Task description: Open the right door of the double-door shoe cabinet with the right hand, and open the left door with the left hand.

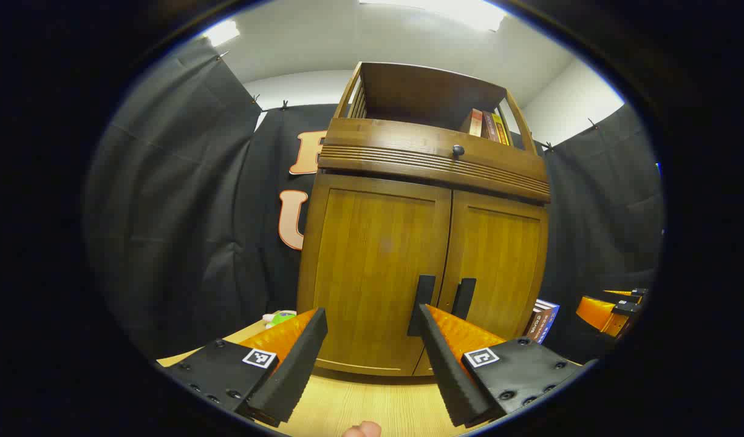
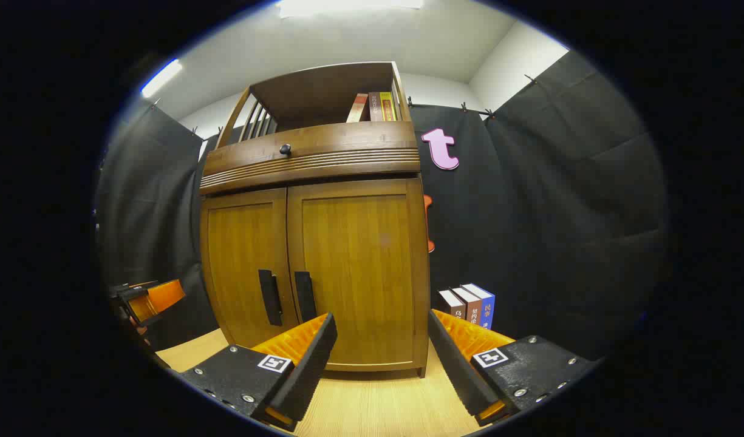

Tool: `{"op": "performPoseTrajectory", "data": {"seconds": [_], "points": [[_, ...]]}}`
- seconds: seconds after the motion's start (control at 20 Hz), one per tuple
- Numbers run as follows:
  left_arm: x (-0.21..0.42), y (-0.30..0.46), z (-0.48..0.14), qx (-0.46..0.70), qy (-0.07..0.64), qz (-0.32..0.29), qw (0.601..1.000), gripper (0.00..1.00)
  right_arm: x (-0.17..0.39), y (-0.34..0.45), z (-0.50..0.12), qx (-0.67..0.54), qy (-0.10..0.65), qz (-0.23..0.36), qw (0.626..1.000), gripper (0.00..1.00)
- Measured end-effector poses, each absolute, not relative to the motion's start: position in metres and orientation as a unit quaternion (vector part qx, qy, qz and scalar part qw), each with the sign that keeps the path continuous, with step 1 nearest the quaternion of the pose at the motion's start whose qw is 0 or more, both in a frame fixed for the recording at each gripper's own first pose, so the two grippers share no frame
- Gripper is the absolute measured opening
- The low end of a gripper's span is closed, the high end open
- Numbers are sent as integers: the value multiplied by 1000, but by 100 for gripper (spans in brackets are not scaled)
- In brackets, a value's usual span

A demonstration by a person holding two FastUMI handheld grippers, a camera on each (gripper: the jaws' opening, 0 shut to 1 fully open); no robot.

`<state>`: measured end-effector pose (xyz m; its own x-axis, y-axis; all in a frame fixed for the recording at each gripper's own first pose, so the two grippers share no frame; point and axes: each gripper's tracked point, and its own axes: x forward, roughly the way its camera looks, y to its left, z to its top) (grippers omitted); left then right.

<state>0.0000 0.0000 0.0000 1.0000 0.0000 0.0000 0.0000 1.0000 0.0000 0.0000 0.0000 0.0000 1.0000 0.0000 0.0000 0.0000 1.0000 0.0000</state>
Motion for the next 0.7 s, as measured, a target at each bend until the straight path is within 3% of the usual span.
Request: {"op": "performPoseTrajectory", "data": {"seconds": [0.05, 0.15, 0.5, 0.7], "points": [[1, -1, 1, -2, -1, -1, 1000, 99, 1, 0, 2, 0, -2, 0, 1000, 93], [1, -1, 3, -5, -3, -2, 1000, 94, -1, 0, 6, -1, -5, 0, 1000, 93], [-7, -2, 16, -2, -14, -4, 1000, 99, -7, 1, 19, 9, -18, 2, 1000, 93], [-11, 3, 23, -4, -17, -1, 1000, 96, -12, 7, 31, 8, -32, 8, 999, 93]]}}
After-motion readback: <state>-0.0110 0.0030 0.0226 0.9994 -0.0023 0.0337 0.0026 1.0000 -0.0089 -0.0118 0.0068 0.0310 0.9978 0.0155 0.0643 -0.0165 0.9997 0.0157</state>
